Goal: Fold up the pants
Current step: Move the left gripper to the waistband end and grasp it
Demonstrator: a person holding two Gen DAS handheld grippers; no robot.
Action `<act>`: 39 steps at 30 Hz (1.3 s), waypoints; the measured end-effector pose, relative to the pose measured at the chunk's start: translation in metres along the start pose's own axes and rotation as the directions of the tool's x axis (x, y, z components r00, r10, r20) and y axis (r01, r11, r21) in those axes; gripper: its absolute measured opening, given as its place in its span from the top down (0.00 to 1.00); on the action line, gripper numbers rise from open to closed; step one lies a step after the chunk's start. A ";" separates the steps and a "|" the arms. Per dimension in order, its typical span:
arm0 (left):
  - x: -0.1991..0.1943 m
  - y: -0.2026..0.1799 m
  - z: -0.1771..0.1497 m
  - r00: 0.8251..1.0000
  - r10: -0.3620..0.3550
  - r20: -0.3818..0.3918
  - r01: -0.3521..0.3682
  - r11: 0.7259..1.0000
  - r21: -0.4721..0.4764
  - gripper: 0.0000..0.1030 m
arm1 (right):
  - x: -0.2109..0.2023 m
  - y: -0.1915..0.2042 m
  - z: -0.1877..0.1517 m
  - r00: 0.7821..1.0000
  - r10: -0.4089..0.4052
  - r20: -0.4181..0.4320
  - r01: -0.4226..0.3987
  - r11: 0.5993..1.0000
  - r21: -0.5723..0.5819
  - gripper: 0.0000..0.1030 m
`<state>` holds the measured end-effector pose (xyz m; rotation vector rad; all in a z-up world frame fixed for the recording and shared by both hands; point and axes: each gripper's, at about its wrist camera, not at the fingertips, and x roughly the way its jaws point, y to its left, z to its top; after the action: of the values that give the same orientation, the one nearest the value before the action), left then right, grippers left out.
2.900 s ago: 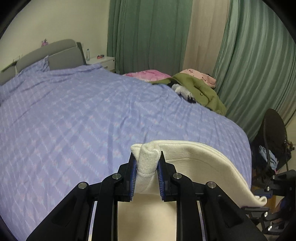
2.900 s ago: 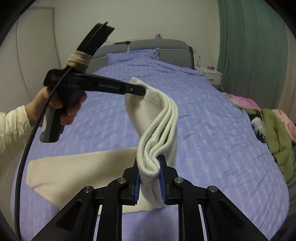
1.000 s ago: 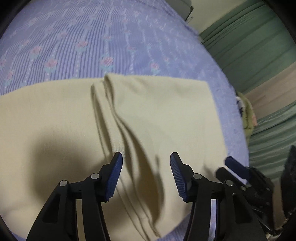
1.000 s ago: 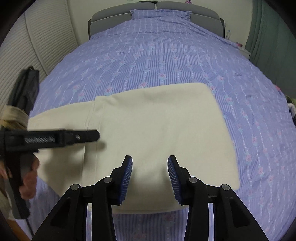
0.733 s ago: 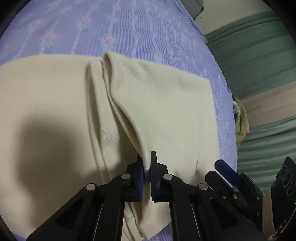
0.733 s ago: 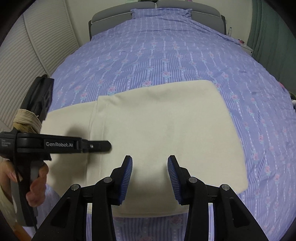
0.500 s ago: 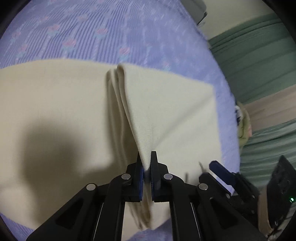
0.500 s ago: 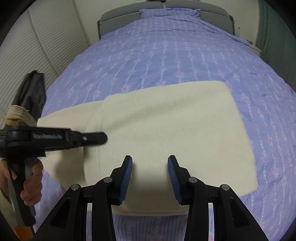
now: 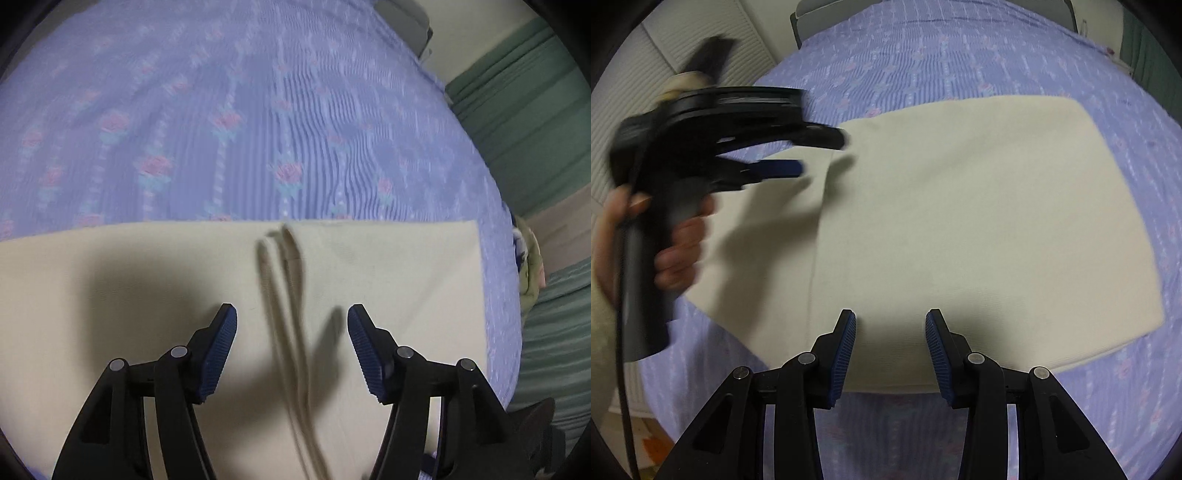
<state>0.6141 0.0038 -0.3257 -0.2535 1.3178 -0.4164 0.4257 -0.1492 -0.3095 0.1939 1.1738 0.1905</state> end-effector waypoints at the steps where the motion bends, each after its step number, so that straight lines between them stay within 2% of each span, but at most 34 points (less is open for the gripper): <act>1: 0.009 -0.002 0.000 1.000 0.014 -0.017 -0.014 1.000 0.011 0.56 | 0.003 0.002 0.001 1.000 0.008 -0.007 -0.008 1.000 0.005 0.60; 2: 0.013 -0.001 0.000 0.999 0.026 -0.020 -0.026 1.000 0.014 0.77 | 0.005 0.003 0.001 1.000 0.012 -0.013 -0.012 1.000 0.005 0.60; 3: 0.014 -0.001 0.001 0.999 0.022 -0.025 -0.021 1.000 0.010 0.80 | 0.007 0.005 0.001 1.000 0.013 -0.021 -0.012 1.000 0.004 0.60; 4: 0.011 -0.002 0.001 1.000 0.009 -0.018 -0.009 1.000 -0.001 0.87 | 0.009 0.007 0.002 0.999 0.018 -0.029 -0.018 1.000 0.005 0.60; 7: -0.010 -0.003 0.002 0.998 -0.031 0.054 0.031 1.000 0.003 0.87 | 0.009 0.012 0.003 0.999 0.043 -0.033 -0.043 0.999 0.008 0.60; 9: -0.003 -0.005 0.005 0.999 0.004 0.038 -0.005 0.999 0.034 0.86 | 0.012 0.017 0.003 0.998 0.047 -0.042 -0.047 0.999 0.000 0.60; 10: 0.005 -0.007 0.004 0.999 0.034 0.019 -0.035 0.998 0.061 0.85 | 0.013 0.017 0.003 0.998 0.039 -0.045 -0.039 0.999 -0.007 0.60; 12: 0.007 -0.005 0.004 0.997 0.075 0.010 -0.076 0.993 0.088 0.75 | 0.015 0.018 0.005 0.998 0.026 -0.058 -0.027 1.000 -0.016 0.60; 13: -0.001 -0.001 0.003 0.997 0.076 0.016 -0.077 0.995 0.061 0.68 | 0.014 0.018 0.006 0.998 0.018 -0.058 -0.019 1.000 -0.016 0.60; 14: -0.010 0.003 0.002 0.996 0.081 0.032 -0.082 0.996 0.039 0.68 | 0.010 0.019 0.007 0.998 0.005 -0.055 -0.006 1.000 -0.015 0.60; 15: -0.031 0.009 -0.003 0.991 0.106 0.082 -0.107 0.994 0.006 0.67 | 0.005 0.019 0.009 0.999 -0.004 -0.043 0.004 1.000 -0.017 0.60; 16: -0.060 0.016 -0.011 0.981 0.126 0.149 -0.125 0.992 -0.018 0.61 | -0.006 0.022 0.012 1.000 -0.014 -0.012 0.013 1.000 -0.023 0.60; 17: -0.078 0.022 -0.018 0.973 0.135 0.185 -0.133 0.991 -0.026 0.56 | -0.013 0.025 0.014 1.000 -0.022 0.006 0.022 0.999 -0.028 0.60; 18: -0.106 0.033 -0.030 0.959 0.164 0.232 -0.160 0.986 -0.038 0.45 | -0.022 0.029 0.015 0.999 -0.033 0.026 0.033 0.999 -0.037 0.60; 19: -0.133 0.044 -0.046 0.940 0.204 0.272 -0.196 0.979 -0.054 0.41 | -0.032 0.036 0.019 0.998 -0.043 0.050 0.045 0.998 -0.046 0.60; 20: -0.149 0.053 -0.054 0.930 0.224 0.290 -0.215 0.975 -0.064 0.39 | -0.038 0.042 0.022 0.997 -0.044 0.068 0.048 0.997 -0.054 0.60; 22: -0.193 0.081 -0.085 0.897 0.299 0.325 -0.280 0.954 -0.103 0.31 | -0.050 0.061 0.030 0.994 -0.043 0.101 0.052 0.995 -0.088 0.59; 24: -0.221 0.108 -0.111 0.882 0.332 0.335 -0.299 0.943 -0.148 0.29 | -0.056 0.082 0.038 0.991 -0.035 0.129 0.051 0.992 -0.119 0.40; 26: -0.240 0.134 -0.136 0.875 0.343 0.342 -0.293 0.937 -0.190 0.17 | -0.061 0.108 0.040 0.986 -0.016 0.165 0.042 0.987 -0.155 0.32; 28: -0.252 0.169 -0.164 0.872 0.352 0.341 -0.263 0.923 -0.280 0.17 | -0.058 0.134 0.041 0.985 -0.007 0.173 0.041 0.980 -0.195 0.30; 29: -0.247 0.172 -0.170 0.877 0.342 0.336 -0.241 0.920 -0.309 0.17 | -0.053 0.146 0.042 0.987 0.003 0.162 0.032 0.976 -0.214 0.29; 31: -0.249 0.213 -0.185 0.897 0.294 0.330 -0.154 0.908 -0.389 0.17 | -0.041 0.168 0.047 0.992 0.037 0.124 -0.005 0.968 -0.252 0.29; 34: -0.235 0.242 -0.188 0.903 0.237 0.359 -0.055 0.891 -0.451 0.18 | -0.018 0.200 0.055 0.995 0.056 0.089 -0.027 0.955 -0.296 0.29; 37: -0.220 0.274 -0.188 0.913 0.163 0.373 0.046 0.870 -0.492 0.19 | 0.005 0.225 0.065 0.996 0.037 0.078 -0.007 0.936 -0.352 0.29; 39: -0.206 0.293 -0.190 0.916 0.076 0.395 0.156 0.838 -0.523 0.20 | 0.013 0.238 0.062 0.997 0.017 0.070 0.011 0.925 -0.380 0.29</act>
<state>0.4341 0.3666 -0.3097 -0.8108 0.9936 0.0007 0.4769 0.0815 -0.2388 -0.1394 1.0425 0.4070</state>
